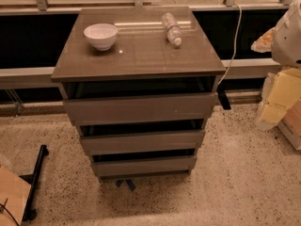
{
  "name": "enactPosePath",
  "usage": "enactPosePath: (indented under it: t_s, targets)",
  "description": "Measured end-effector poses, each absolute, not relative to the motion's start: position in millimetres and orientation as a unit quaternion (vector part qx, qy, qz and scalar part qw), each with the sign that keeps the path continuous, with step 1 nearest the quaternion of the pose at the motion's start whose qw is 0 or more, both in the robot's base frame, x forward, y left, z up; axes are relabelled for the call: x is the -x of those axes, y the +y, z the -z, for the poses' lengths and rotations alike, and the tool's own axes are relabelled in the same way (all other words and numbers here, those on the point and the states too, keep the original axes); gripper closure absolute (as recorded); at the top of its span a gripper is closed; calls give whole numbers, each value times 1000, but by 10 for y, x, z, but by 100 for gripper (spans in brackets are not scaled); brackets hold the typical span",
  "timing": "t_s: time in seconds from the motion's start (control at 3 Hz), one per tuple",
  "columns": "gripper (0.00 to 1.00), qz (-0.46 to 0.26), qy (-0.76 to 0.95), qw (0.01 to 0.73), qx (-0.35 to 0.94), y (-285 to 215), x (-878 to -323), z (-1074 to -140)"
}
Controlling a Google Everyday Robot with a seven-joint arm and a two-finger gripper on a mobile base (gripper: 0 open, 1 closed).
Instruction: Open middle drawer
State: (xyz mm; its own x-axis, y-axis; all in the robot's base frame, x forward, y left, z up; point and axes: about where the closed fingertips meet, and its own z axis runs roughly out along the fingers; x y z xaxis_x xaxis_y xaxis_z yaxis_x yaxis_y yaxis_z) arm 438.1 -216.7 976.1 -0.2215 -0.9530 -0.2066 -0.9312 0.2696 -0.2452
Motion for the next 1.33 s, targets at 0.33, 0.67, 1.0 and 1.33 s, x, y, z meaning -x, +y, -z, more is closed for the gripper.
enactPosePath:
  t_s: [0.33,0.67,1.0,1.33]
  targets:
    - [0,34,781,159,603,-2167,-4382,-9761]
    - [0,29,780,163,604,-2162,-4422,-9683]
    - [0,6,778,186,600,-2268,-4514,-9457]
    - [0,-8,773,197,603,-2374,-4607,-9262]
